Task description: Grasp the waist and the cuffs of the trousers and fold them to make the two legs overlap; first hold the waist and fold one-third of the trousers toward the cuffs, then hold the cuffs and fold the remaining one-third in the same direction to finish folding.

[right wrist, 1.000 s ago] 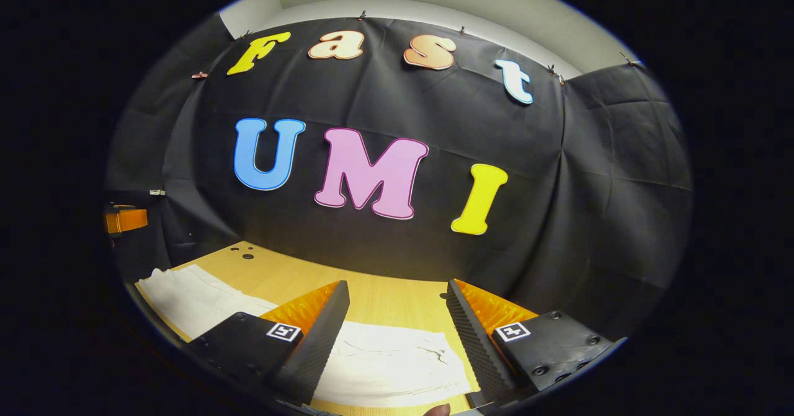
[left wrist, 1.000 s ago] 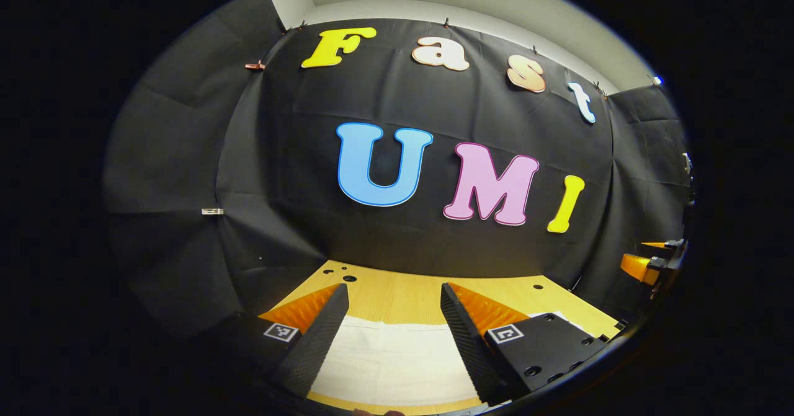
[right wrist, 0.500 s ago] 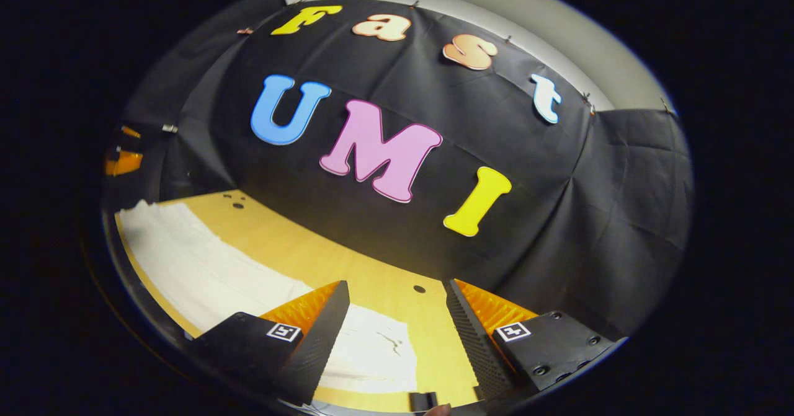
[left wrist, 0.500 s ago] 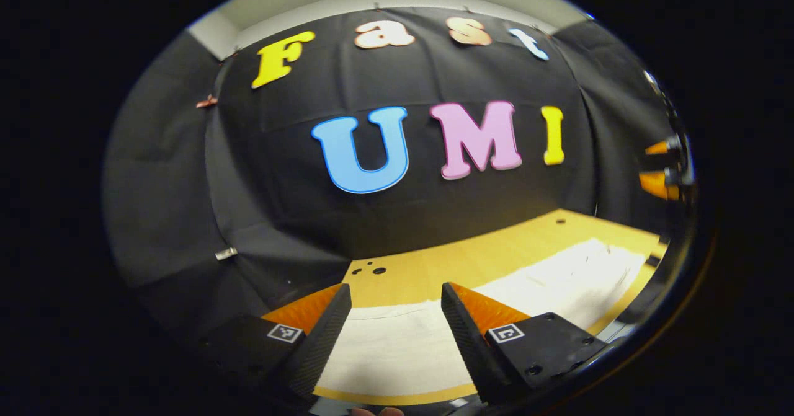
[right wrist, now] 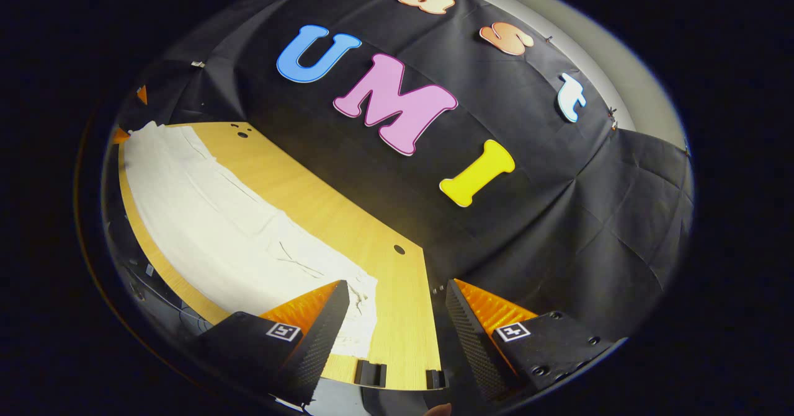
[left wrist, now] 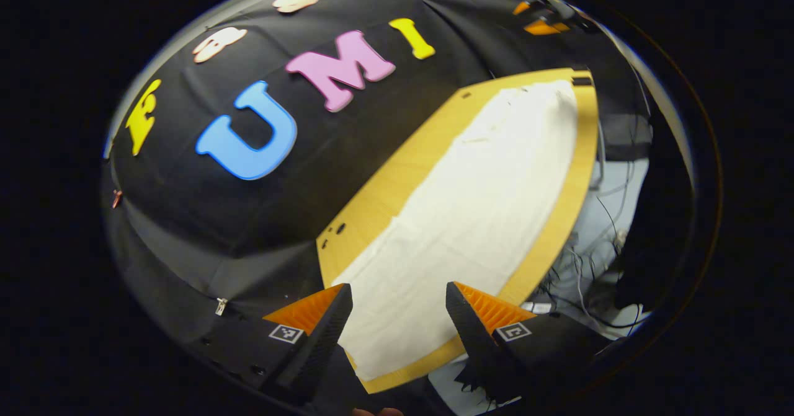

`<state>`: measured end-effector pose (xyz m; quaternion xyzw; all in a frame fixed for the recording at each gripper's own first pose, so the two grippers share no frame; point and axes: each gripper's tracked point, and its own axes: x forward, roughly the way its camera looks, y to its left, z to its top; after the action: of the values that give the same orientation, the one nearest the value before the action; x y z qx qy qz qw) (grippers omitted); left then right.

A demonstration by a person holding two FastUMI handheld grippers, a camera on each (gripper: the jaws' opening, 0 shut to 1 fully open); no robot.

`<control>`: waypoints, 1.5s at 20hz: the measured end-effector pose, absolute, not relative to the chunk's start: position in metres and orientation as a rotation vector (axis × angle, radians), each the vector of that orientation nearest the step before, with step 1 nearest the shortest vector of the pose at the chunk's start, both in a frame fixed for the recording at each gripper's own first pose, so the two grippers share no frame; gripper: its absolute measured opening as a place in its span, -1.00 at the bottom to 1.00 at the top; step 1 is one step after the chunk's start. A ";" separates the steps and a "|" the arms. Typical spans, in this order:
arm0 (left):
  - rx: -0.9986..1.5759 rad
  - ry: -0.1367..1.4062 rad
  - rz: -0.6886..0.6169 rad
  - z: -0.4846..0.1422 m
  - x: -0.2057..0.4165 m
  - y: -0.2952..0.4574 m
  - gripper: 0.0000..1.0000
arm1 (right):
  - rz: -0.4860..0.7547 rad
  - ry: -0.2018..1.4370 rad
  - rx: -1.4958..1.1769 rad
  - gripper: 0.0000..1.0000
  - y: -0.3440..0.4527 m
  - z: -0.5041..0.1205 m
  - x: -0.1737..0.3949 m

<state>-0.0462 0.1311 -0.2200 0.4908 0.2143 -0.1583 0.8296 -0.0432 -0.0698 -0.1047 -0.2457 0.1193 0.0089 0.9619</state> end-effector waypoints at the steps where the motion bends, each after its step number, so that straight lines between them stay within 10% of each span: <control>1: 1.079 0.492 -0.351 -0.234 -0.048 0.138 0.93 | 0.017 0.249 -0.499 0.95 -0.070 -0.107 -0.045; 20: 1.587 0.697 -0.452 -0.317 0.028 0.207 0.79 | -0.016 0.344 -0.537 0.95 -0.077 -0.137 -0.063; 22: 1.585 0.735 -0.486 -0.322 0.029 0.206 0.49 | -0.014 0.355 -0.548 0.94 -0.078 -0.144 -0.062; 26: 1.592 0.775 -0.511 -0.334 0.030 0.208 -0.80 | 0.013 0.384 -0.596 0.94 -0.079 -0.162 -0.055; 30: 1.580 0.797 -0.518 -0.332 0.030 0.210 -0.88 | 0.132 0.416 -0.745 0.95 -0.071 -0.199 -0.050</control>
<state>0.0299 0.2104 -0.3316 0.6827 0.3445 -0.2240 0.6042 -0.0504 -0.0707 -0.1990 -0.3610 0.2016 0.0640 0.9083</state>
